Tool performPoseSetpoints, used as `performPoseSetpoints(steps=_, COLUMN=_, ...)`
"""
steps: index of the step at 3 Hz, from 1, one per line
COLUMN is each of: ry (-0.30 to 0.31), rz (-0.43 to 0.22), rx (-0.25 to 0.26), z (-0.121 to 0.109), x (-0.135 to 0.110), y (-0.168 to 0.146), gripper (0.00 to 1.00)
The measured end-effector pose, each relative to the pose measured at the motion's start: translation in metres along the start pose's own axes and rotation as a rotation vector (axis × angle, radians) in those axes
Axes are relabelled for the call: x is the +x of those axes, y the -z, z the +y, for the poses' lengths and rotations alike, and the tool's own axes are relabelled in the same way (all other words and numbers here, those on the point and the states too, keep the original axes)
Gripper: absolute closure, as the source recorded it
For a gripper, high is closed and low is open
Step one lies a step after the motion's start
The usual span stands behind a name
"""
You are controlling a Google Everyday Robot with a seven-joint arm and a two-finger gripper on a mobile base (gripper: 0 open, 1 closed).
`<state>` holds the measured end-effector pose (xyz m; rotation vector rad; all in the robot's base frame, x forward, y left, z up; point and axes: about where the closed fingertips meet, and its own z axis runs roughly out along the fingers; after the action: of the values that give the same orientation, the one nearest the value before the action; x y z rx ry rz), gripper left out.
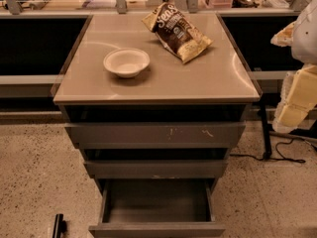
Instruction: Close bottom drawer
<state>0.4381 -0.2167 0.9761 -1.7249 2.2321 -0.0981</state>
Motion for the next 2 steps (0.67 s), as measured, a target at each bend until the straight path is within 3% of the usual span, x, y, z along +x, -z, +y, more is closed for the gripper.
performPoseSetpoints(steps=2, ry=-0.010, rz=-0.028, rx=0.017, z=0.0082, x=0.0030, y=-0.0050, gripper=0.00)
